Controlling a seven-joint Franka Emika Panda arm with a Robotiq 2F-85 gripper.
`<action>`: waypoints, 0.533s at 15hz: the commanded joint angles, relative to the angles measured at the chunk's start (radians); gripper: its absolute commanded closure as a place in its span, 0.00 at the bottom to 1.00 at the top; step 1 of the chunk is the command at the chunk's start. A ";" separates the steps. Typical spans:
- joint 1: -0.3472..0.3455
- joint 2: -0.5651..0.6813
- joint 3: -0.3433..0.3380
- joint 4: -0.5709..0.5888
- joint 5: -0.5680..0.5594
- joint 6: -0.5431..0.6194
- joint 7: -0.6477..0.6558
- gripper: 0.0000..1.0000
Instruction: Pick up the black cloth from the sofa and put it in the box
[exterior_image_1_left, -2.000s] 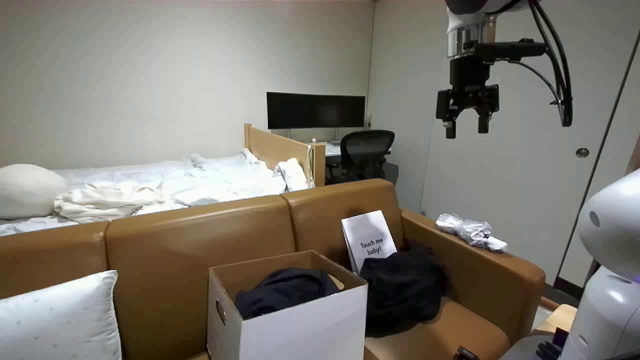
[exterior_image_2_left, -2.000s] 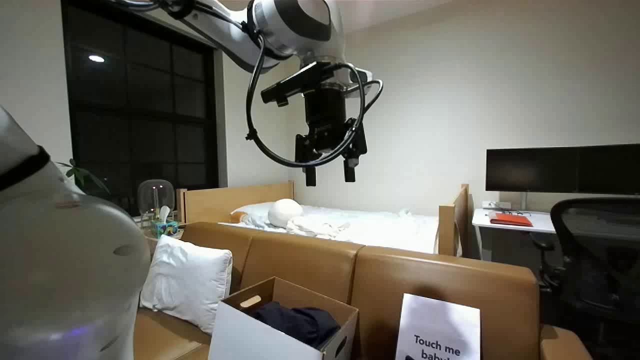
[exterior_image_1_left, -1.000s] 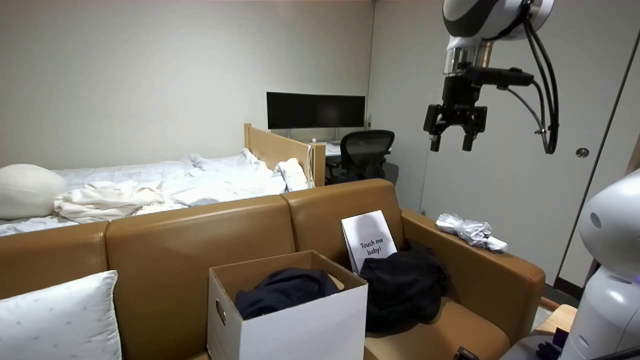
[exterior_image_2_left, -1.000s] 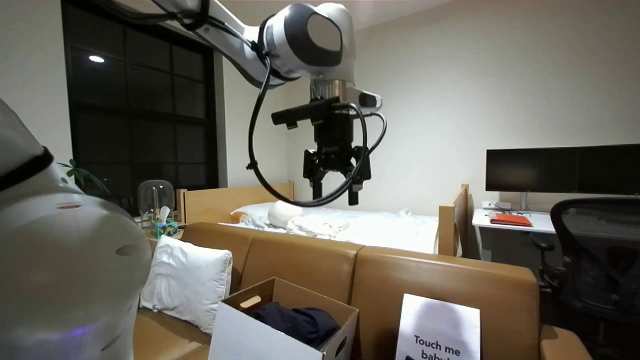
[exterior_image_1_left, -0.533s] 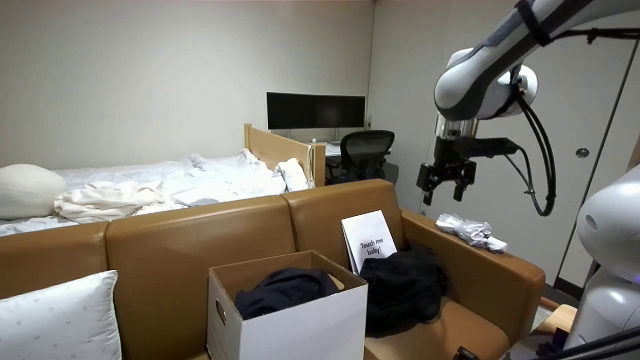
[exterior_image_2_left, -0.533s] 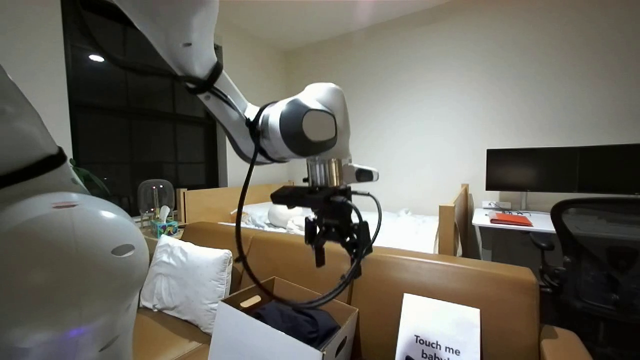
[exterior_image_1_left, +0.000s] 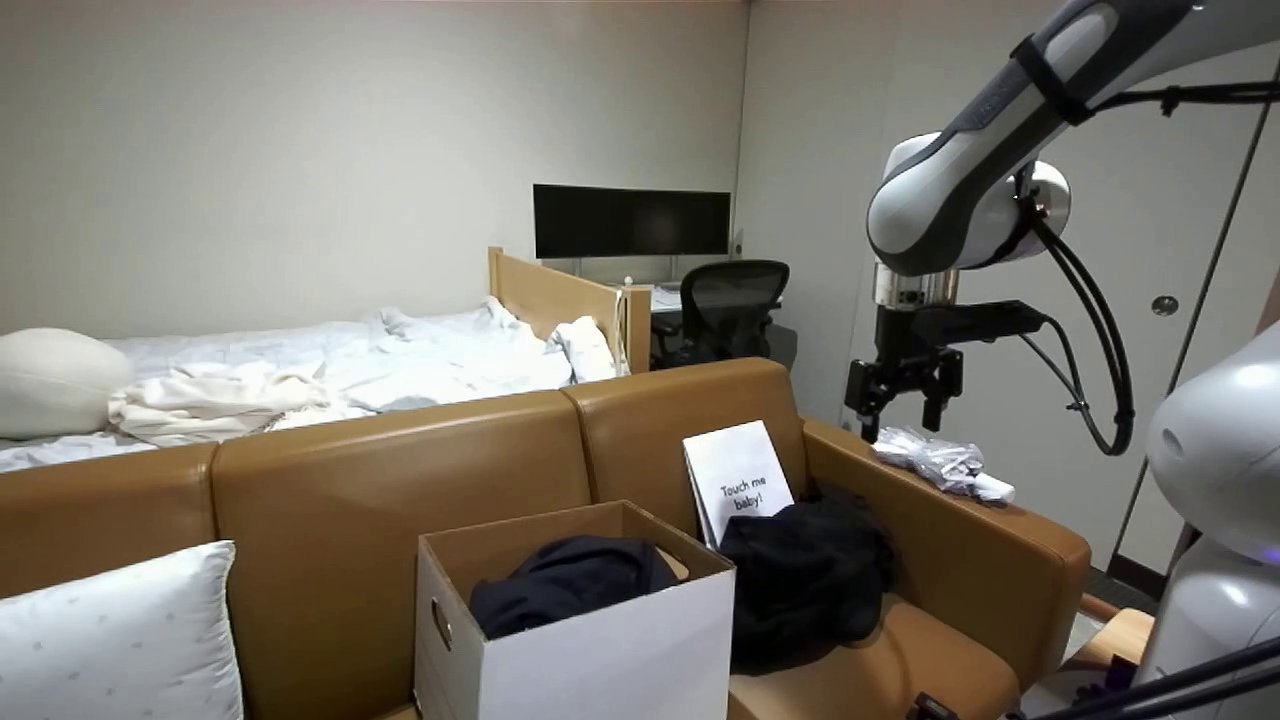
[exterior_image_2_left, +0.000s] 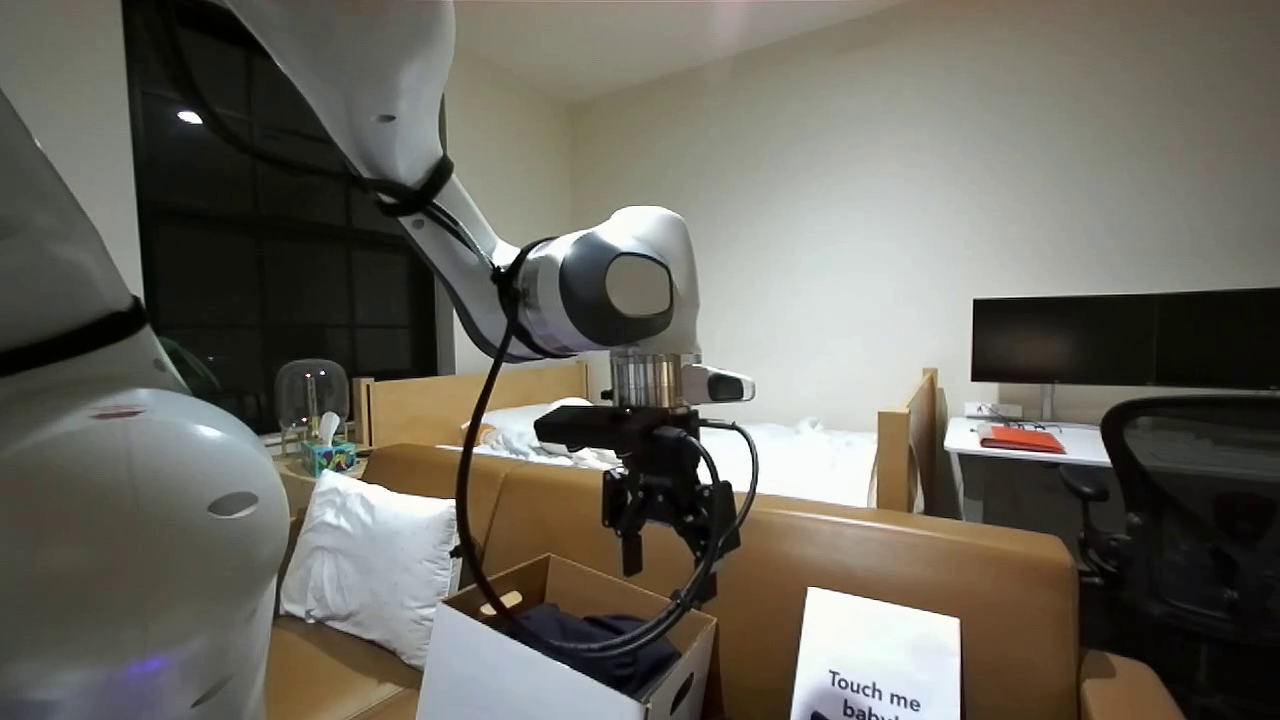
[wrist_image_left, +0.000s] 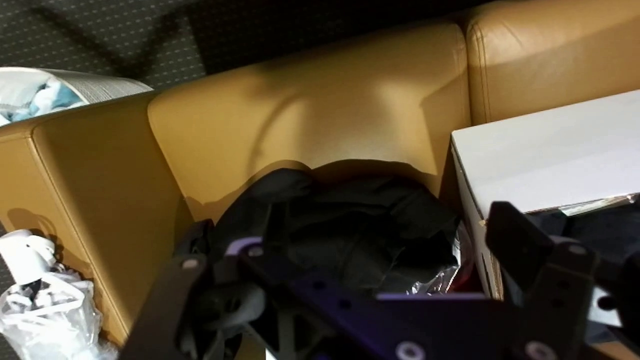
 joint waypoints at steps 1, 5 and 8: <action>0.054 0.021 0.007 0.038 0.093 0.077 -0.001 0.00; 0.137 0.137 0.035 0.133 0.163 0.371 -0.024 0.00; 0.168 0.298 0.027 0.208 0.143 0.625 -0.093 0.00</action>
